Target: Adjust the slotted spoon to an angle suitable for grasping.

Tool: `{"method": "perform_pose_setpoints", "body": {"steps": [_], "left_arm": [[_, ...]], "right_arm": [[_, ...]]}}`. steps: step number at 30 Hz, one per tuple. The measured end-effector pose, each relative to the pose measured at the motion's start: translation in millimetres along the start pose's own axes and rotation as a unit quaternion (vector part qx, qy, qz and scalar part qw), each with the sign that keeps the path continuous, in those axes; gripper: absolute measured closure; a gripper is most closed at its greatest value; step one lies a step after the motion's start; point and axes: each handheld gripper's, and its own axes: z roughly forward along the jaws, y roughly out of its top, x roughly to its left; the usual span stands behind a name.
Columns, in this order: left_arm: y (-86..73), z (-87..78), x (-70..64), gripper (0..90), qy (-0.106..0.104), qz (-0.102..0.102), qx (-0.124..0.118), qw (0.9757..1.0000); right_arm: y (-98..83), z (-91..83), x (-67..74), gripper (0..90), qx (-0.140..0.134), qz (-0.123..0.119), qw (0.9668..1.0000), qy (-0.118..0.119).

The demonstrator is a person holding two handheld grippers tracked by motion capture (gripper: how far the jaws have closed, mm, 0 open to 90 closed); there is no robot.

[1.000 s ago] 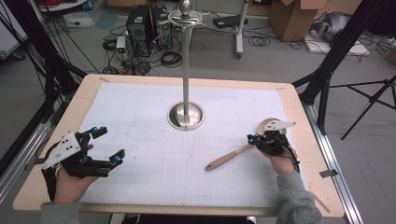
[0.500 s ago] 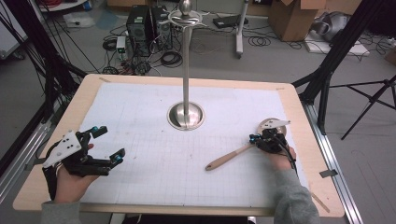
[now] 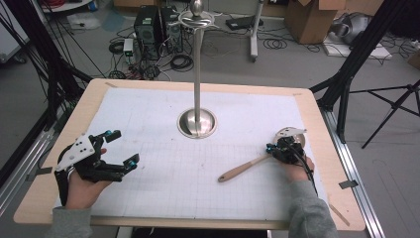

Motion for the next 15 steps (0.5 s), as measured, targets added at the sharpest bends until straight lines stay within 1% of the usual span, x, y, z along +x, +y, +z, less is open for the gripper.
{"method": "perform_pose_setpoints", "body": {"steps": [2,3,6,15], "left_arm": [[-0.2,1.4,0.9,1.9,0.001,-0.001,0.001,1.0000],[-0.2,1.8,1.0,1.9,0.001,-0.001,0.002,1.0000],[-0.4,3.9,-0.2,1.9,-0.002,0.000,0.003,1.0000],[-1.4,4.9,-1.3,1.9,-0.004,-0.001,0.007,1.0000]], "right_arm": [[-3.4,-2.6,-0.5,90.0,-0.002,0.015,0.9999,0.002],[-5.1,-3.4,-0.5,90.0,-0.006,0.019,0.9998,0.002],[-9.2,-6.8,1.0,90.0,-0.010,0.024,0.9996,-0.005],[-24.7,-19.2,2.0,90.0,-0.022,0.034,0.9992,-0.005]]}}
